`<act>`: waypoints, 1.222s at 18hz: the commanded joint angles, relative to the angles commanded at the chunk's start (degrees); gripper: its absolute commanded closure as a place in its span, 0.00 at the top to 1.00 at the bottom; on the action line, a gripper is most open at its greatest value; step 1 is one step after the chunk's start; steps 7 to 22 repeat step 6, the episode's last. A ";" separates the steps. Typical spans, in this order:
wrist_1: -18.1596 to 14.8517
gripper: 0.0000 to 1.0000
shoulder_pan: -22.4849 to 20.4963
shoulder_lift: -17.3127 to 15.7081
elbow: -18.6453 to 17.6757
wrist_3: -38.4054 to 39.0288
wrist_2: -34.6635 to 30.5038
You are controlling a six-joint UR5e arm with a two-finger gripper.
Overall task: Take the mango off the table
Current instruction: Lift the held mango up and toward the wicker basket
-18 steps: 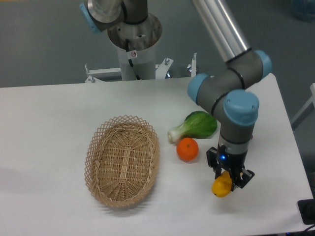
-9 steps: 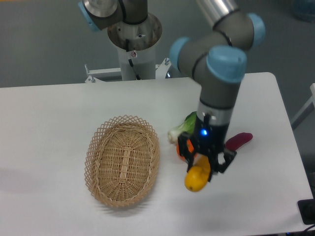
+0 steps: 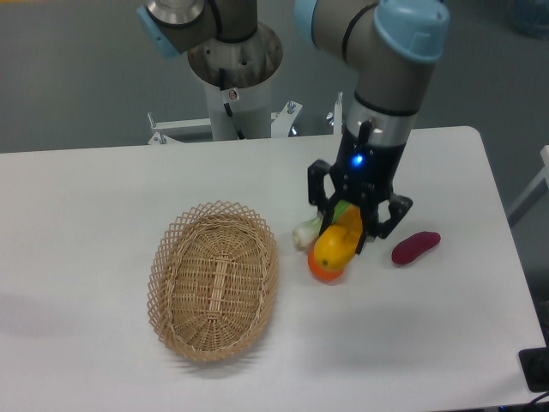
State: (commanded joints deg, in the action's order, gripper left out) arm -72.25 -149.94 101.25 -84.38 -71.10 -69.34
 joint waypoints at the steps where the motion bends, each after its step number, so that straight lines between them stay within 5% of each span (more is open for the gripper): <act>1: 0.26 0.49 0.09 0.00 0.09 0.00 0.00; 22: 0.53 0.49 0.53 0.09 0.18 0.09 -0.09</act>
